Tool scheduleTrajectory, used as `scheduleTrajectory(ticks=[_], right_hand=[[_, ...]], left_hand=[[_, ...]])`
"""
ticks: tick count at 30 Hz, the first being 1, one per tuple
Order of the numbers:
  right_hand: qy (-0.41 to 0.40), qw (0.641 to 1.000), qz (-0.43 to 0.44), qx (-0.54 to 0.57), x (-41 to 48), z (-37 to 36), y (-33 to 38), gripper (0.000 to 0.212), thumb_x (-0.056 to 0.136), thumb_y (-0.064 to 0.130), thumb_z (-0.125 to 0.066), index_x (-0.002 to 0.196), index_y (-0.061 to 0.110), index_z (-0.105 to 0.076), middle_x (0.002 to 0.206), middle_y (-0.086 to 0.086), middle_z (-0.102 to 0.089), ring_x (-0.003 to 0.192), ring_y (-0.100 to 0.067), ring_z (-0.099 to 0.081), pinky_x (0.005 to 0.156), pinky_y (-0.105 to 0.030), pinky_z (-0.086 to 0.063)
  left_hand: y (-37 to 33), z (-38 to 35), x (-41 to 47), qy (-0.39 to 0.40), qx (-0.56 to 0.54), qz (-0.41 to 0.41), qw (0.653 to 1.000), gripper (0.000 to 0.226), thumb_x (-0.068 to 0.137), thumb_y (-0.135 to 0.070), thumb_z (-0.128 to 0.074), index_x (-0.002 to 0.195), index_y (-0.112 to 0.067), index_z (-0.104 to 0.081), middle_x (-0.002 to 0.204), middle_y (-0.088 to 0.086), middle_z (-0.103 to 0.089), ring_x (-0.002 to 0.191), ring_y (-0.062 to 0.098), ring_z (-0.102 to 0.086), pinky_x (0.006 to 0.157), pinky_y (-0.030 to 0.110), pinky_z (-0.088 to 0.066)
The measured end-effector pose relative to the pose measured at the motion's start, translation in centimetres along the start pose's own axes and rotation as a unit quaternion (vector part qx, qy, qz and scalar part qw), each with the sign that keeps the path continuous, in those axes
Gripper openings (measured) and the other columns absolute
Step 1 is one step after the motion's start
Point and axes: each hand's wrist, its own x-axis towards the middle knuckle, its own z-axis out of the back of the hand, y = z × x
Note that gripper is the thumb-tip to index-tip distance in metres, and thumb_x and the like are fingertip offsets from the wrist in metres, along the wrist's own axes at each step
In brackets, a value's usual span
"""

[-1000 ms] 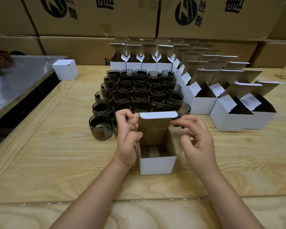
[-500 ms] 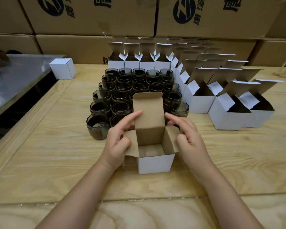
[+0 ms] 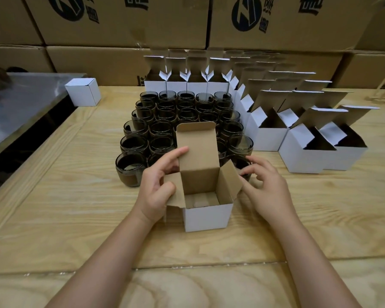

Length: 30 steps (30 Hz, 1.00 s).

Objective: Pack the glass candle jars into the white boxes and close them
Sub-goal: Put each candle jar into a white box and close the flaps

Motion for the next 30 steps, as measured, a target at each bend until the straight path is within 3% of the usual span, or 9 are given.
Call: scheduleTrajectory(ticks=[4,9,14,18,21,24,30], right_hand=[[-0.023,0.998,-0.037,0.035,0.0,0.6,-0.6,0.013,0.078,0.026,-0.076,0.069,0.032,-0.068,0.135,0.014,-0.052,0.123,0.002,-0.04,0.106,-0.029,-0.032],[-0.074,0.98,-0.077,0.168,0.2,1.7,0.0,0.02,0.074,0.018,-0.08,0.059,0.03,-0.072,0.119,0.011,-0.063,0.111,-0.004,-0.057,0.099,-0.033,-0.046],[-0.092,0.957,-0.019,0.273,1.0,4.5,3.0,0.023,0.073,0.011,-0.076,0.055,0.025,-0.07,0.112,0.001,-0.067,0.103,0.001,-0.063,0.086,-0.019,-0.049],[-0.01,0.955,0.052,0.293,1.0,5.8,7.0,0.003,0.059,0.03,-0.076,0.057,0.029,-0.073,0.097,0.007,-0.072,0.104,-0.003,-0.064,0.08,-0.019,-0.051],[0.047,0.954,0.069,0.286,0.6,4.8,8.9,0.014,0.054,0.025,-0.086,0.055,0.026,-0.072,0.094,0.005,-0.072,0.101,-0.005,-0.065,0.076,-0.017,-0.051],[0.086,0.967,0.068,0.231,-0.3,3.2,9.8,0.02,0.06,0.034,-0.086,0.056,0.022,-0.07,0.096,0.008,-0.071,0.099,0.001,-0.065,0.076,-0.018,-0.052],[0.058,0.993,0.062,0.078,-2.0,0.9,9.1,0.018,0.06,0.045,-0.073,0.055,0.029,-0.065,0.105,0.015,-0.063,0.105,0.007,-0.056,0.091,-0.026,-0.046]], left_hand=[[-0.1,-0.1,0.0,0.002,-0.009,0.011,1.0,0.076,0.058,-0.025,-0.041,0.132,-0.008,-0.049,0.108,0.011,-0.065,0.105,0.02,-0.062,0.085,0.025,-0.048],[0.0,-0.1,0.1,0.005,-0.006,0.011,1.0,0.075,0.059,-0.025,-0.041,0.132,-0.008,-0.049,0.114,0.015,-0.064,0.11,0.022,-0.061,0.087,0.024,-0.047],[-0.1,-0.2,0.1,0.003,-0.01,0.01,1.0,0.074,0.059,-0.025,-0.041,0.131,-0.011,-0.049,0.113,0.013,-0.064,0.111,0.021,-0.061,0.088,0.026,-0.048],[0.0,-0.2,0.1,0.002,0.003,0.007,1.0,0.075,0.059,-0.025,-0.041,0.132,-0.006,-0.05,0.109,0.006,-0.065,0.107,0.016,-0.062,0.087,0.025,-0.048],[-0.1,-0.2,0.1,0.002,0.001,0.005,1.0,0.075,0.06,-0.024,-0.041,0.132,-0.008,-0.049,0.113,0.013,-0.065,0.109,0.023,-0.062,0.089,0.031,-0.049],[-0.3,-0.2,0.1,0.011,0.003,-0.005,1.0,0.072,0.063,-0.024,-0.041,0.133,-0.005,-0.046,0.118,0.017,-0.064,0.112,0.029,-0.061,0.093,0.04,-0.05],[-0.1,-0.1,0.1,0.007,0.009,-0.003,1.0,0.072,0.062,-0.025,-0.041,0.132,-0.008,-0.047,0.119,0.01,-0.063,0.114,0.02,-0.061,0.093,0.03,-0.049]])
